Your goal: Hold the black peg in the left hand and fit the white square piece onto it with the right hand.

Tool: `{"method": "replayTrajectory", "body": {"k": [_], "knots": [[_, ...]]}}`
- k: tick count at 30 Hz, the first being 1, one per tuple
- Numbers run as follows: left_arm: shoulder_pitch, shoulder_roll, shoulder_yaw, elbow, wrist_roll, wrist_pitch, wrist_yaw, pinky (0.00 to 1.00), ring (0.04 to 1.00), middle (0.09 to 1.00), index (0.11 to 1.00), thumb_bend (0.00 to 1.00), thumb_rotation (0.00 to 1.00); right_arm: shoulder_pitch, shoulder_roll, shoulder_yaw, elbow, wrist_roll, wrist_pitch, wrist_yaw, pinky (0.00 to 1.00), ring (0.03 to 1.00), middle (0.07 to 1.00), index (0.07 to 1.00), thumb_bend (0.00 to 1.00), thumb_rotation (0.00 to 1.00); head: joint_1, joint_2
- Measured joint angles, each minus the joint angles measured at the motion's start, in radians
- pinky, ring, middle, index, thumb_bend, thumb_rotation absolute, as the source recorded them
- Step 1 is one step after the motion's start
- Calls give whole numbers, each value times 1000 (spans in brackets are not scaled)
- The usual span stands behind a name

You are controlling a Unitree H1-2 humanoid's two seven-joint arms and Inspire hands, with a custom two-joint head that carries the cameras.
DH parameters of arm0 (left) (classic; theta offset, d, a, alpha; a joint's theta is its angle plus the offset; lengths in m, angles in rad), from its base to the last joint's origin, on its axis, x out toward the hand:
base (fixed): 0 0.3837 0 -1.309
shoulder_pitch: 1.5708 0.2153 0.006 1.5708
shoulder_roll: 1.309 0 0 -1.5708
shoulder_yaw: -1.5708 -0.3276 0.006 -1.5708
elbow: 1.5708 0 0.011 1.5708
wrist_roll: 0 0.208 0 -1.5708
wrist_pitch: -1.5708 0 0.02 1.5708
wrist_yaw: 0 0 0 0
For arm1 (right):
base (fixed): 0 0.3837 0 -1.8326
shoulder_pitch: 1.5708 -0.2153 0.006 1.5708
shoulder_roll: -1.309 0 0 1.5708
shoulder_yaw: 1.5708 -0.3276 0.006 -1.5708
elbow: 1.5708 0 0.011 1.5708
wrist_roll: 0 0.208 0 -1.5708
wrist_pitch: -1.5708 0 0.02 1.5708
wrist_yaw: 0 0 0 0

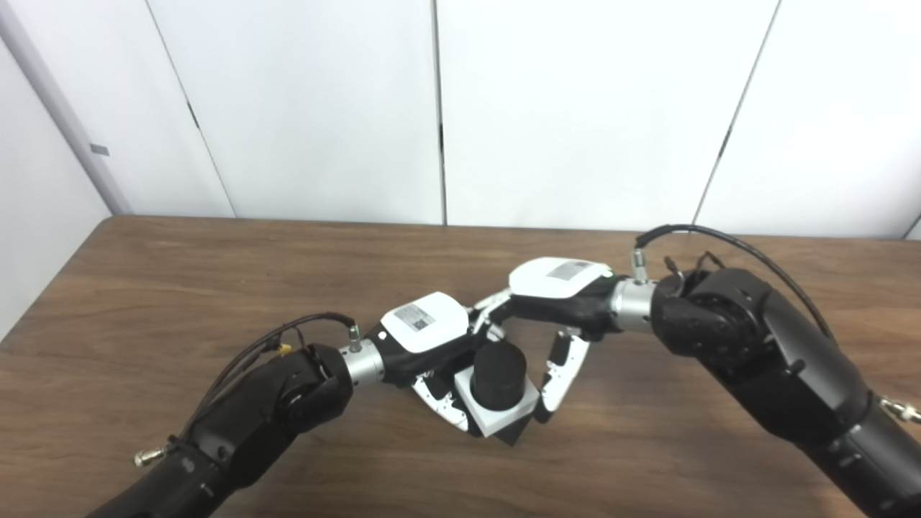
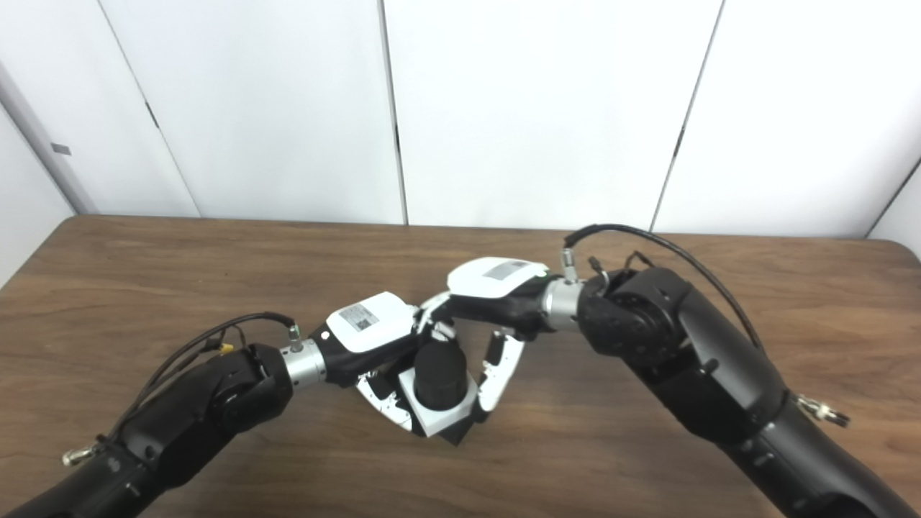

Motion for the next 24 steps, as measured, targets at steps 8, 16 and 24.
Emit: {"method": "replayTrajectory", "body": {"k": [8,16,24], "knots": [[3,3,5,0,0,-1,0,750,881,908,618,913,240,78,-28,-116,0,38,-12,-45,808,821,811,743,843,224,-9,-2],[6,4,8,-2,-1,-2,0,759,885,910,624,915,222,180,6,-323,1,153,-81,-271,685,791,798,706,761,123,-9,-3],[7,3,9,-4,-1,-1,-2,751,881,909,619,917,223,290,45,-400,68,171,-84,-426,705,802,810,727,755,128,-12,-3]]}}
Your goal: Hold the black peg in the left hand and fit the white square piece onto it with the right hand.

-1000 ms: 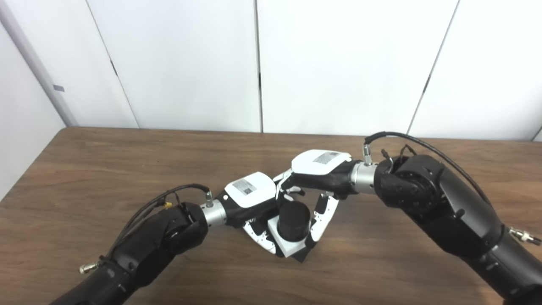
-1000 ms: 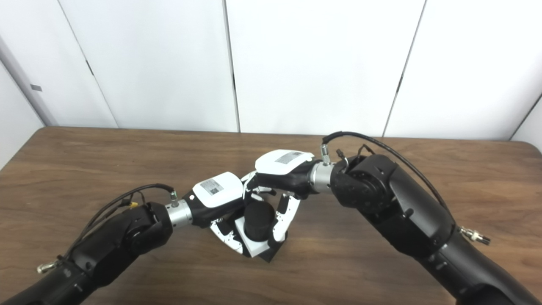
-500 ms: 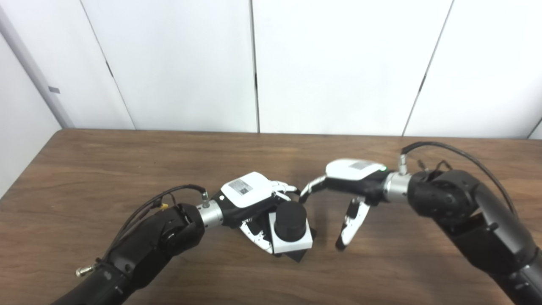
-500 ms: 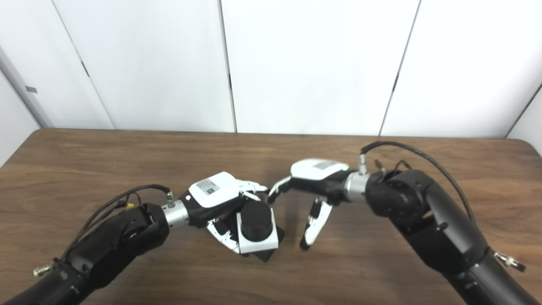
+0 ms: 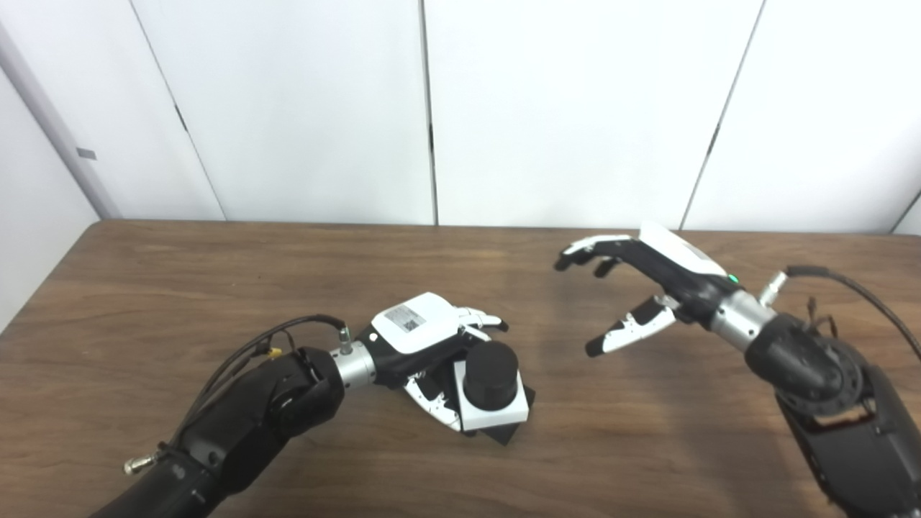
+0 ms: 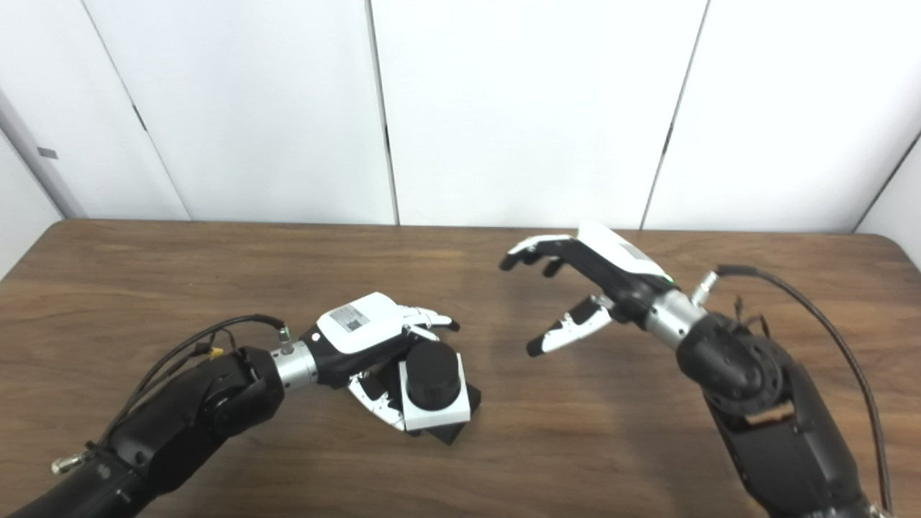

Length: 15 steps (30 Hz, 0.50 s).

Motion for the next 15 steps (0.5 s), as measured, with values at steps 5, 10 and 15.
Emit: {"method": "replayTrajectory", "body": {"k": [5,10,15], "knots": [[1,0,1,0,0,0,0,744,879,908,619,909,227,64,26,-54,2,2,3,-96,744,809,813,750,743,107,-5,0],[1,1,1,1,0,-1,0,731,872,901,617,912,226,141,82,-108,19,50,-6,-170,705,777,787,740,734,43,-11,-3],[4,0,4,7,0,-8,15,702,878,896,636,903,206,172,111,-134,71,92,-57,-231,674,743,772,722,719,60,-18,-5]]}}
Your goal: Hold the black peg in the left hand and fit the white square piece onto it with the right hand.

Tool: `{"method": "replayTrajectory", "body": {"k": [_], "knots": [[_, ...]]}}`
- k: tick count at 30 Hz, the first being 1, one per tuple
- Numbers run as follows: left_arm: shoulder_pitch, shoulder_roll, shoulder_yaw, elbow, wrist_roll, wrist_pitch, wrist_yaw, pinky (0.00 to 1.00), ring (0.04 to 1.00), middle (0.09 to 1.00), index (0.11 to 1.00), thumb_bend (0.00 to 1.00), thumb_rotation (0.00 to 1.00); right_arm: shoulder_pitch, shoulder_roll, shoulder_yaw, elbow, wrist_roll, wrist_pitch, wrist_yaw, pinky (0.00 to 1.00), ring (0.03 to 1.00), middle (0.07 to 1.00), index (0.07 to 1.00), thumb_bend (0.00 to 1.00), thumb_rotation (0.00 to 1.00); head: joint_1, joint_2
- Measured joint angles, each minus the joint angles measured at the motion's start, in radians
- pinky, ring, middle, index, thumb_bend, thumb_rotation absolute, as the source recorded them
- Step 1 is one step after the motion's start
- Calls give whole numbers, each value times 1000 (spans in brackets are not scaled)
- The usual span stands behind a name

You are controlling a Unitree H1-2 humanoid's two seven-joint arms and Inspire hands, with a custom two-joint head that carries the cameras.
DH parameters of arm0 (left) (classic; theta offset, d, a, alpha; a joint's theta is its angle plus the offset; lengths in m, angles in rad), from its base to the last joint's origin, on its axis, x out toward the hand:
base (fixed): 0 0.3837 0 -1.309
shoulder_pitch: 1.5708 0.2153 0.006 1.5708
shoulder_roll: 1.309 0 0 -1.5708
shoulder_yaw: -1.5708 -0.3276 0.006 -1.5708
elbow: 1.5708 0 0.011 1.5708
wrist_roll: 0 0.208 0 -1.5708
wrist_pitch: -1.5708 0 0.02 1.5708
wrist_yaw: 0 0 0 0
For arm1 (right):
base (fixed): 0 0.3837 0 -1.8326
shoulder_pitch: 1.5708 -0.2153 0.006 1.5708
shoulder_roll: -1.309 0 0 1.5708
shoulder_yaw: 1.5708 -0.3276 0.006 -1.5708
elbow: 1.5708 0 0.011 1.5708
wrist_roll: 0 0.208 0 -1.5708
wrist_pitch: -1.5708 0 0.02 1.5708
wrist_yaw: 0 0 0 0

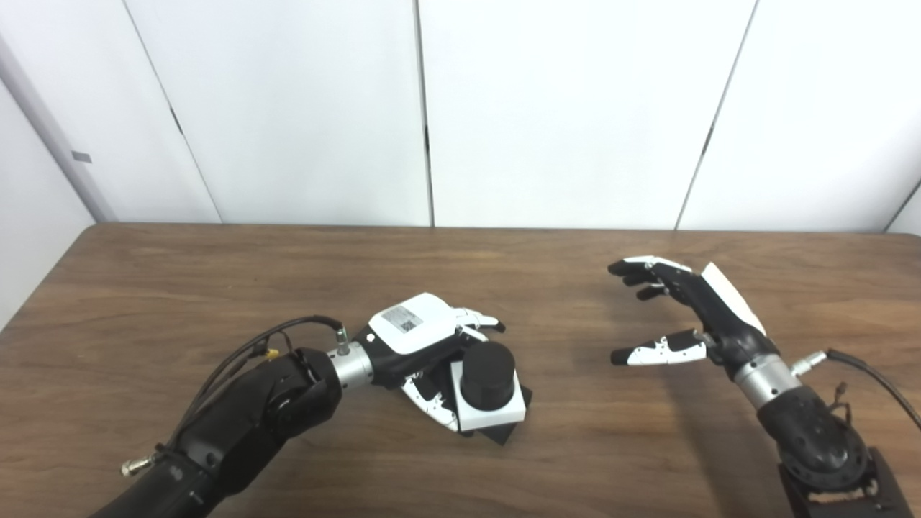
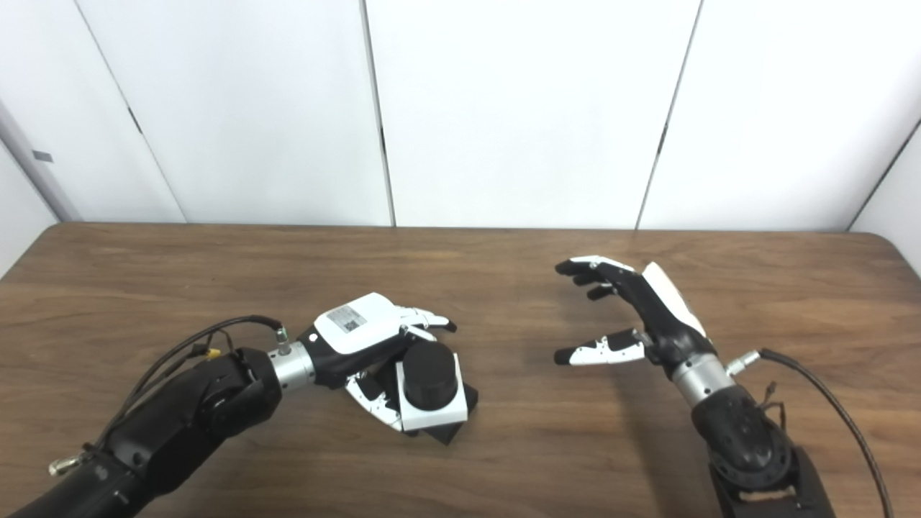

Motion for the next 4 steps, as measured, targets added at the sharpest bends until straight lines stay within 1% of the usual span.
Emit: {"method": "replayTrajectory", "body": {"k": [2,4], "knots": [[6,-2,10,-1,-1,4,4,700,884,898,668,874,197,4,10,-9,8,5,-18,-29,670,738,768,718,721,59,0,-2],[24,-10,43,-6,-32,21,-9,677,862,882,719,862,131,4,23,-14,21,7,-40,-58,657,730,764,715,721,67,2,-2]]}}
